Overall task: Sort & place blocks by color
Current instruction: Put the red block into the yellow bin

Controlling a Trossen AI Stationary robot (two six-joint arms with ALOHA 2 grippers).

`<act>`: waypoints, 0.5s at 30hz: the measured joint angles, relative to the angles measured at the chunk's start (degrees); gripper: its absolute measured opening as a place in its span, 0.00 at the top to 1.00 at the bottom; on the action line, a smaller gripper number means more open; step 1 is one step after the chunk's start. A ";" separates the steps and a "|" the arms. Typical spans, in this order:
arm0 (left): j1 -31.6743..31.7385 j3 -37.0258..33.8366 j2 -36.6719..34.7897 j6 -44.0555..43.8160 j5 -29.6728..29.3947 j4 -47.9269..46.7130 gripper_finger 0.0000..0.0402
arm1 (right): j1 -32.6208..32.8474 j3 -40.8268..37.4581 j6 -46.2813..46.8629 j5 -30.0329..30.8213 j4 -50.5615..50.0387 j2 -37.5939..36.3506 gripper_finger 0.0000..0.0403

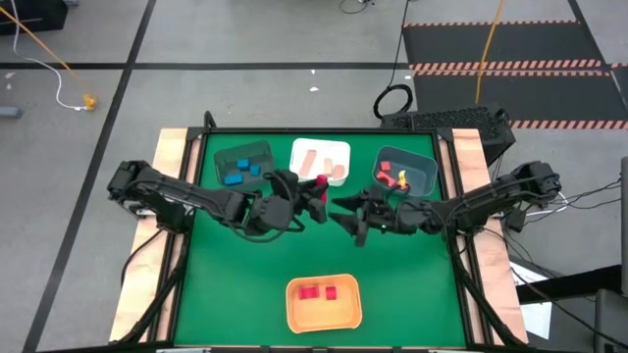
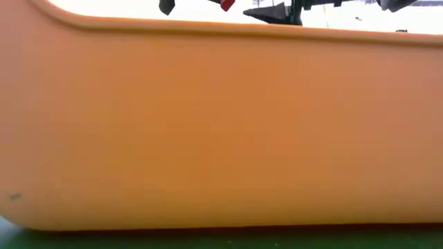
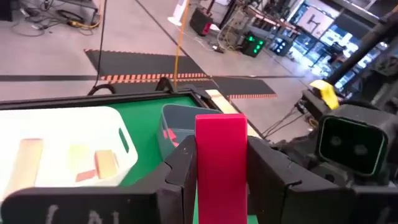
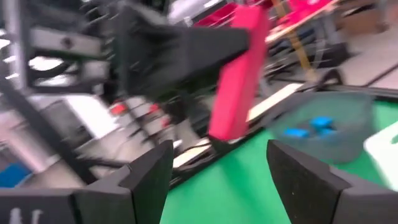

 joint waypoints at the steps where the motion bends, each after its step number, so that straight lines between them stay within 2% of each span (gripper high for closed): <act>1: 0.31 -0.01 0.27 -0.48 -0.02 -0.02 0.74 | -0.01 0.02 -0.02 1.63 -0.55 0.00 0.38; 6: 2.29 -0.07 1.45 -3.58 0.86 -1.23 0.74 | -0.36 0.02 -2.67 7.85 -1.19 0.00 0.38; 15: 5.20 -0.11 4.72 -7.92 2.46 0.09 0.74 | -3.03 0.02 -7.80 8.09 -1.52 -0.02 0.38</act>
